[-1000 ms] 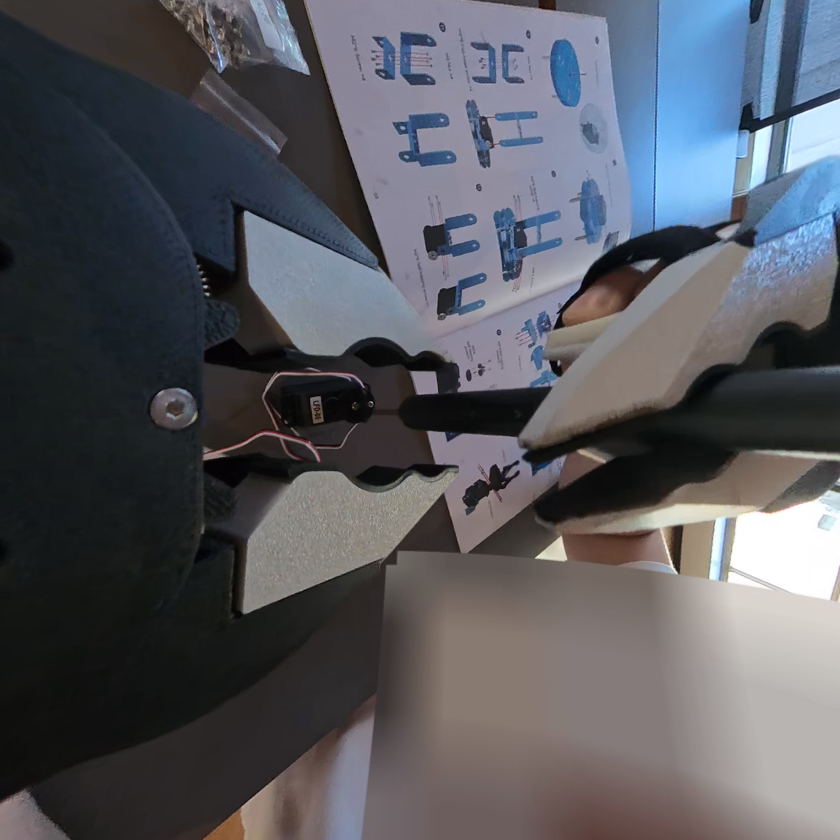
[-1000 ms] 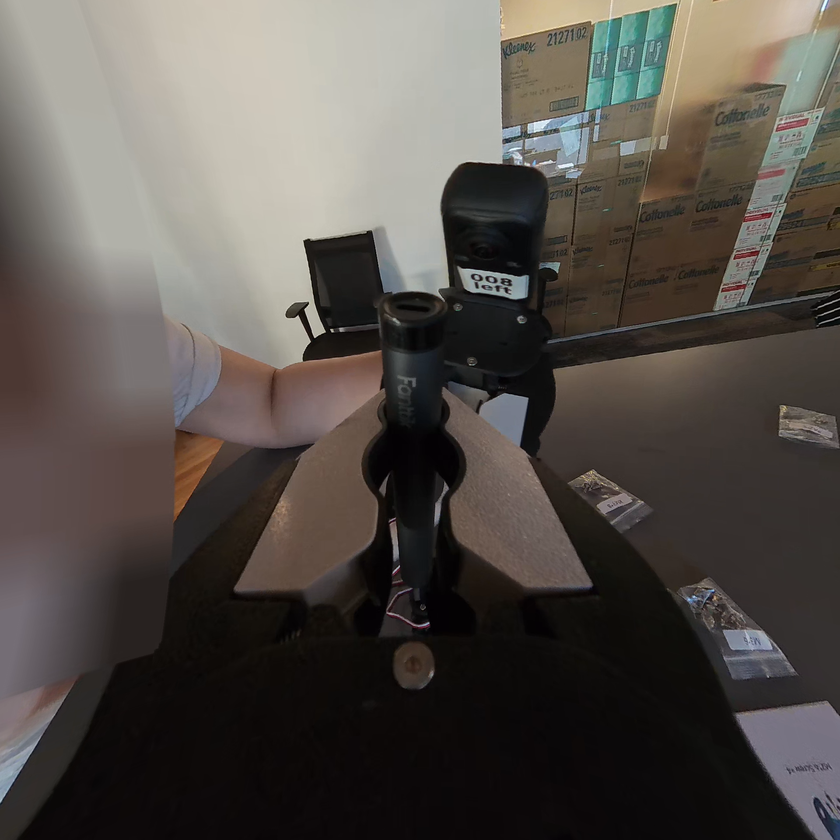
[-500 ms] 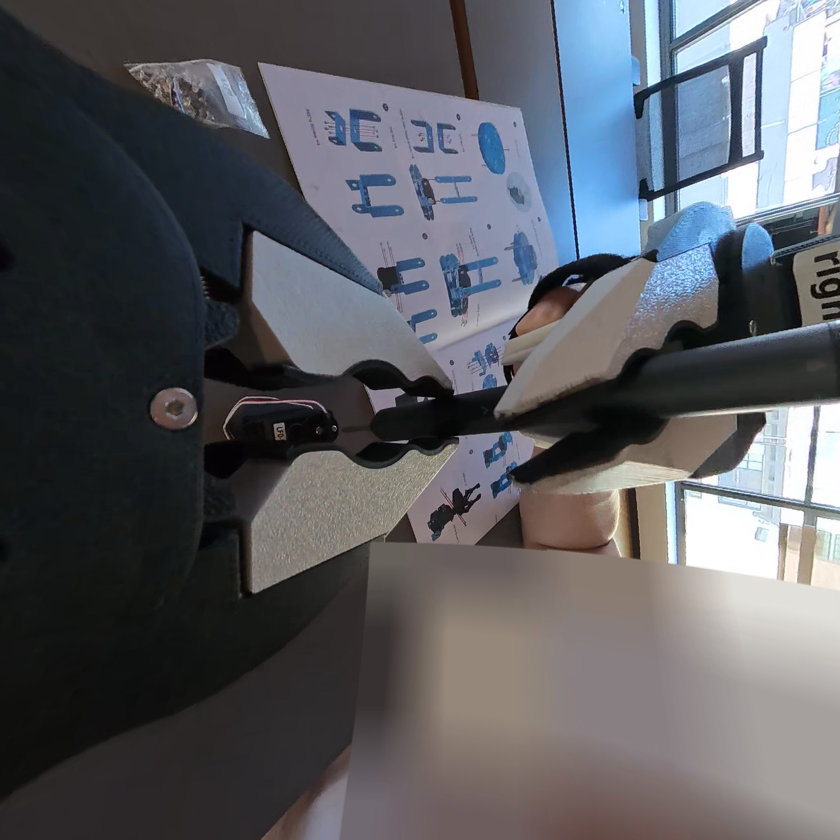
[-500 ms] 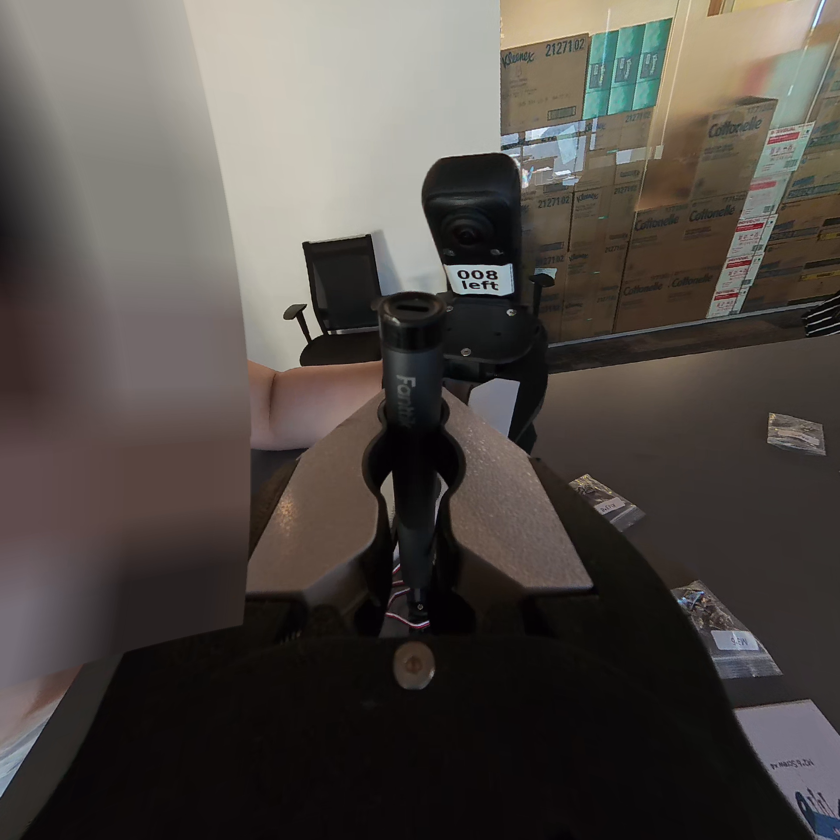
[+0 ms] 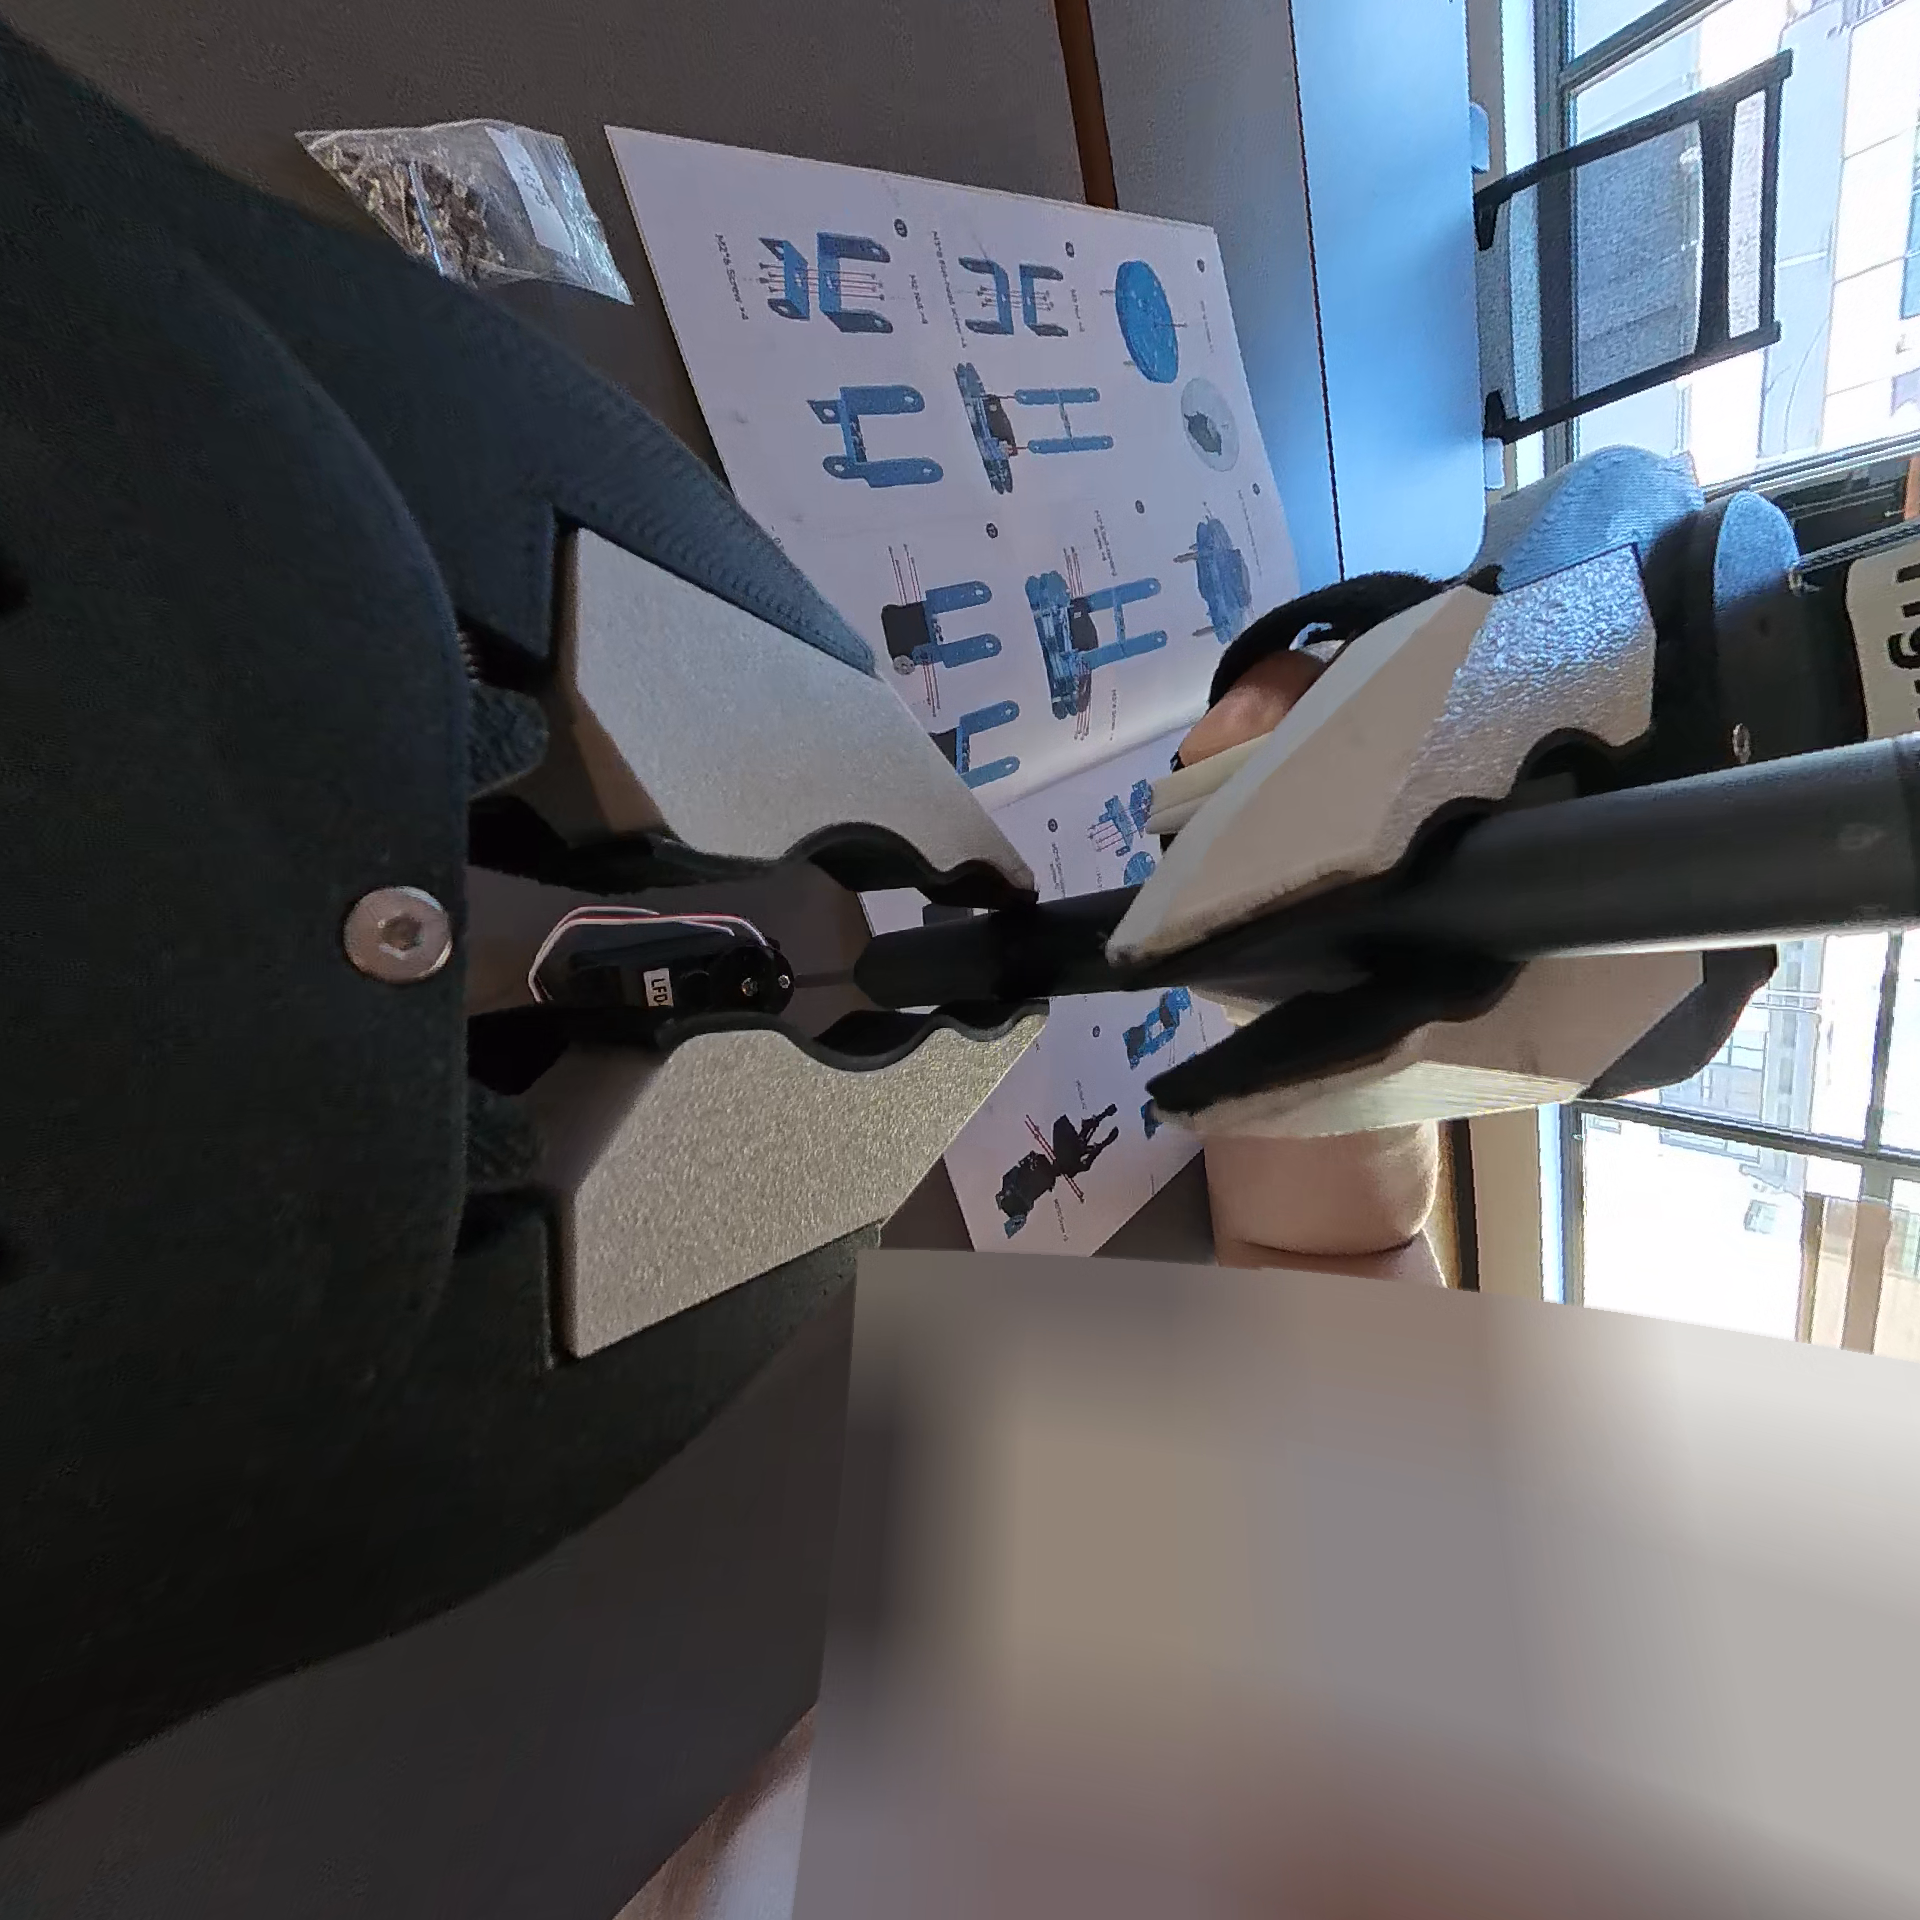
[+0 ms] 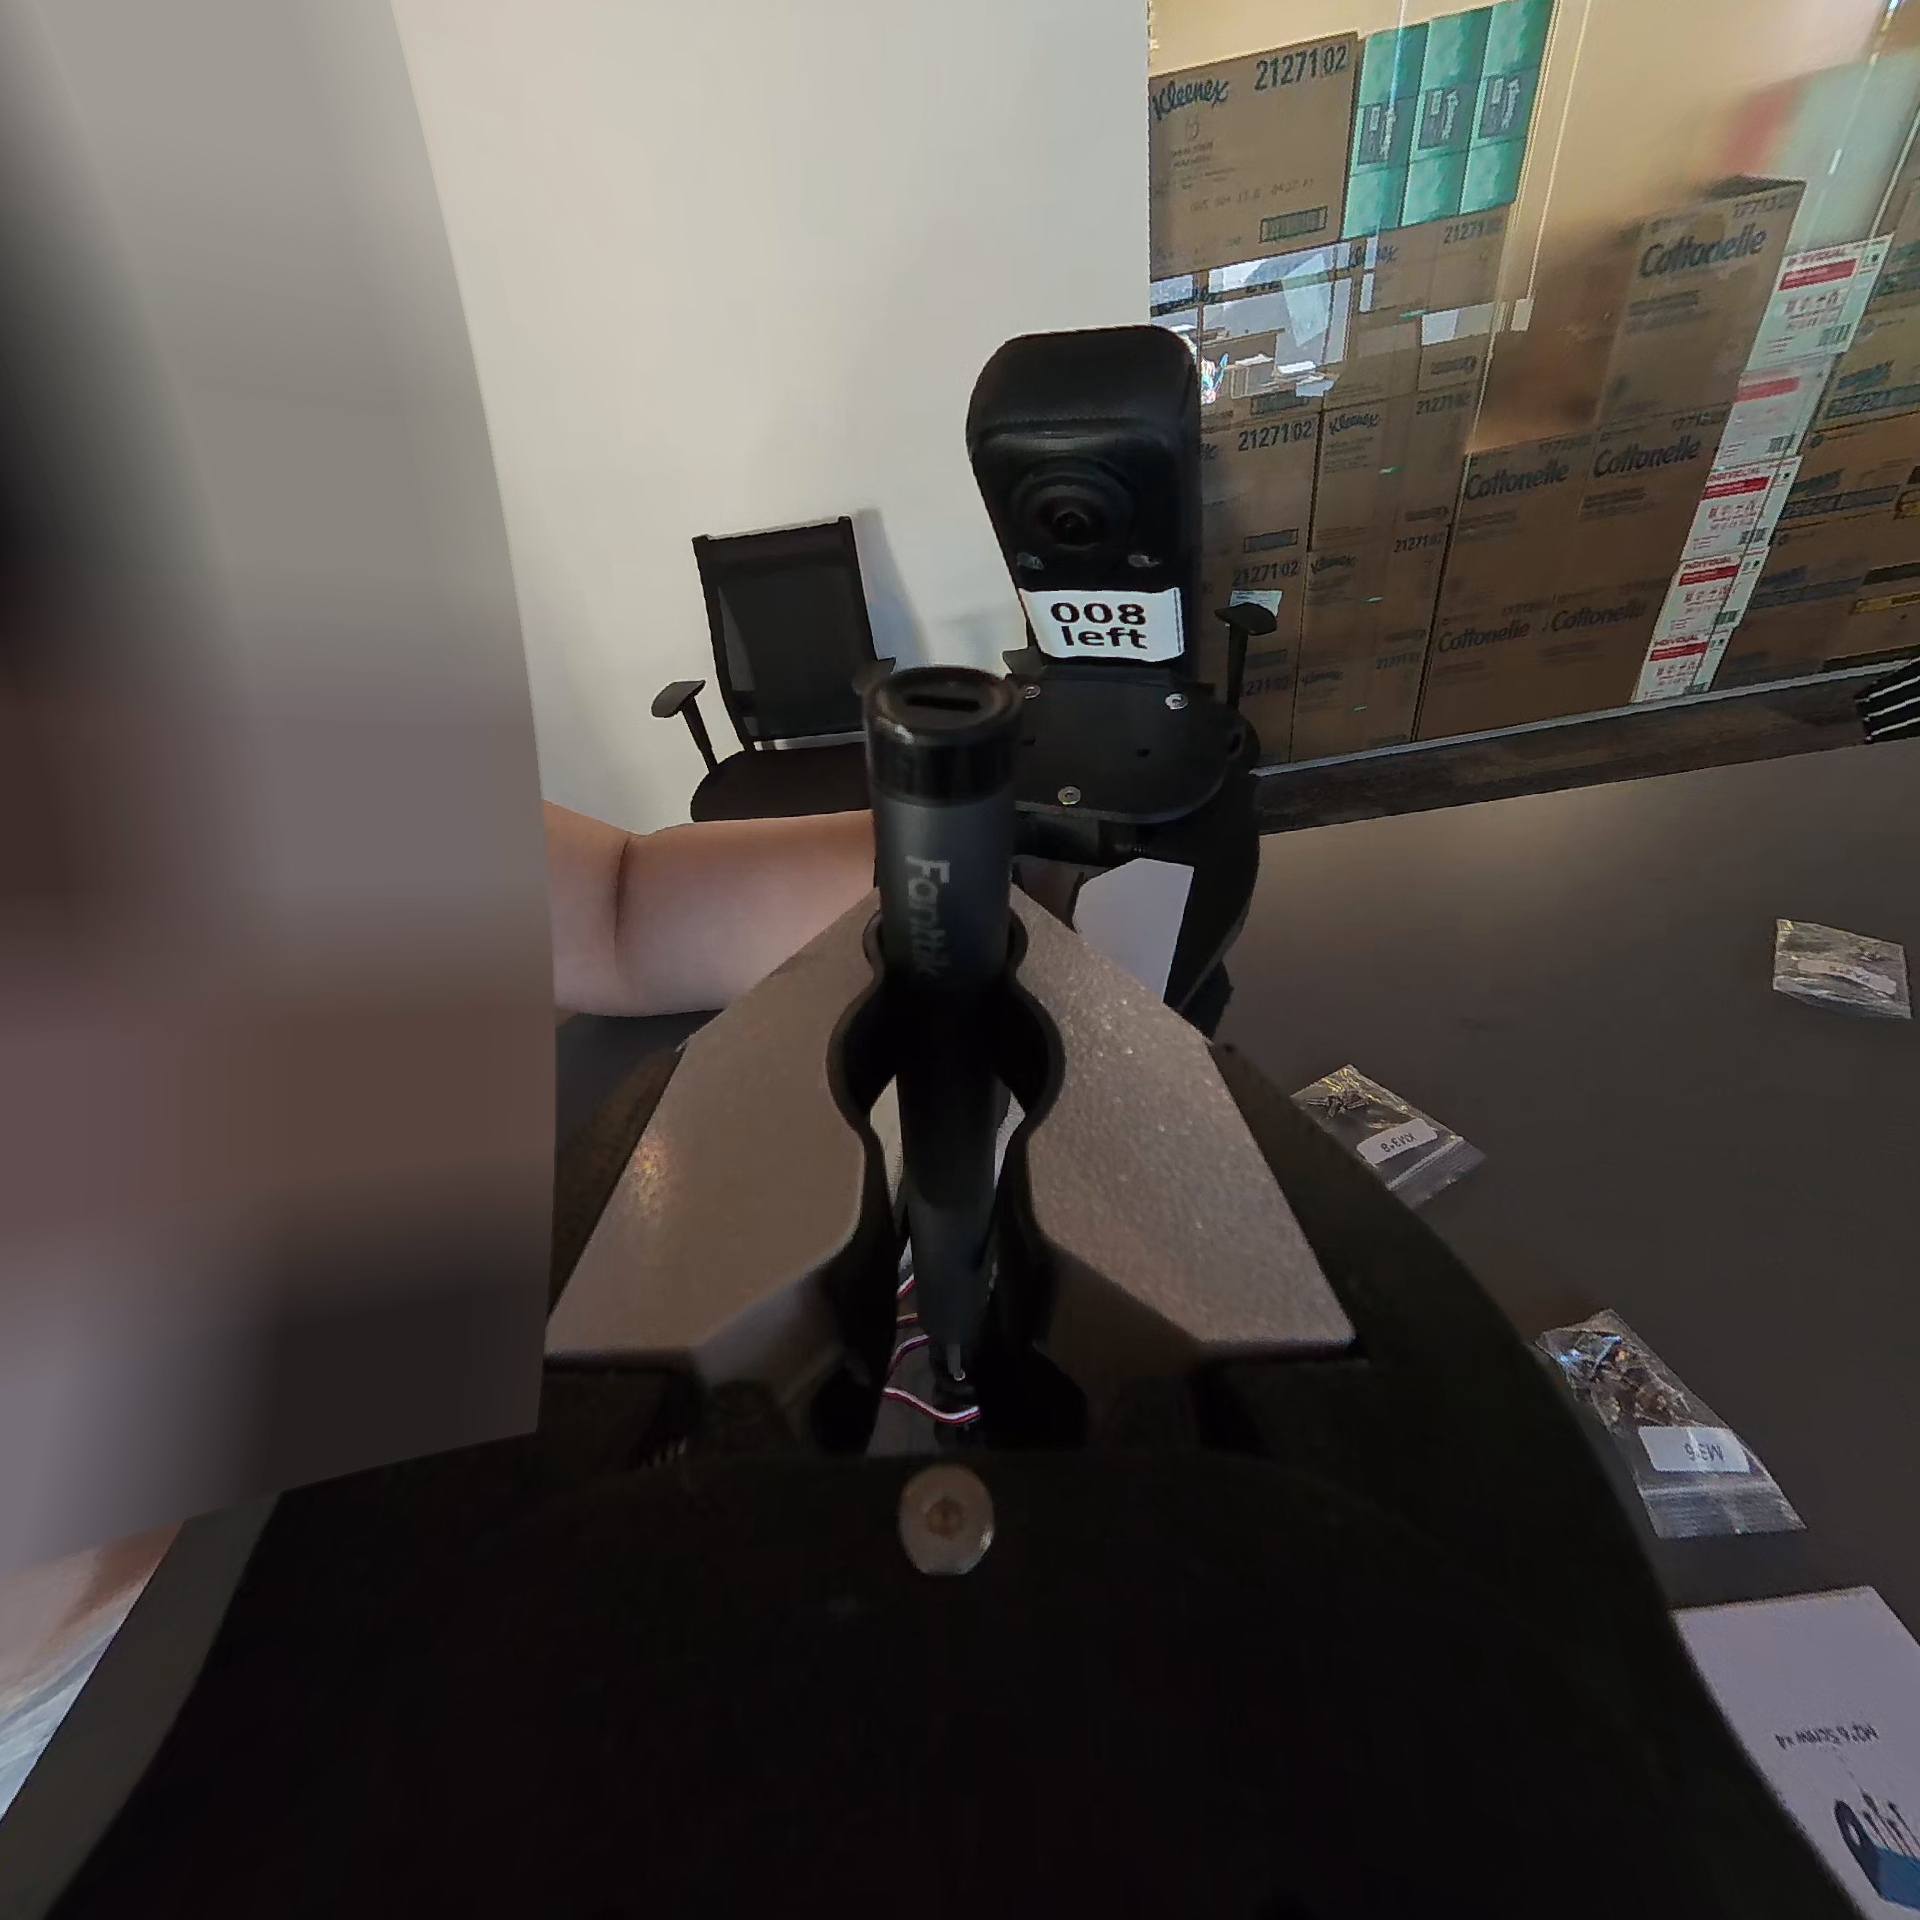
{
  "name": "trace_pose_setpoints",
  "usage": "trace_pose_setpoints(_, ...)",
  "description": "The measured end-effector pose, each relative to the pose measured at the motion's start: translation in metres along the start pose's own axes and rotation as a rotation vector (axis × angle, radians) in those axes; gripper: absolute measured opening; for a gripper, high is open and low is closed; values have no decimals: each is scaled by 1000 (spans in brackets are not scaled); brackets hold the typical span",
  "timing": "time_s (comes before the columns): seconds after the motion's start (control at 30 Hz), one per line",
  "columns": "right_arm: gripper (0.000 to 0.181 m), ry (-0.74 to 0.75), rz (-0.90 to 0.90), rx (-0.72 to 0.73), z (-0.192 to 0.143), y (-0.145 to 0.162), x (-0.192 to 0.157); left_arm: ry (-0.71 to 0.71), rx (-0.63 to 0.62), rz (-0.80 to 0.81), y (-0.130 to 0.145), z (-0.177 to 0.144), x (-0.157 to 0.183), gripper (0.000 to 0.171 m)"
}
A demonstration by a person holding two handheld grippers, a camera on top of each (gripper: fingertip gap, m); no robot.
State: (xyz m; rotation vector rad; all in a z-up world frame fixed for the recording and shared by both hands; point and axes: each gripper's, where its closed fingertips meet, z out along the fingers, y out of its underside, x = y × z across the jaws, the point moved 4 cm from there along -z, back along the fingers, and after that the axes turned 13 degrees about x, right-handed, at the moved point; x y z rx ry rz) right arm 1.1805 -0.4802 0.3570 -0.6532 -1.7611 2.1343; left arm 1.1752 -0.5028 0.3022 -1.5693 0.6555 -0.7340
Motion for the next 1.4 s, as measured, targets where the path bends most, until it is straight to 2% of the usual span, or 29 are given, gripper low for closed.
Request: trace_pose_setpoints(1.4, 10, -41, 7, -15, 1, 4, -5, 13, -42, 32, 0, -4, 5, 15)
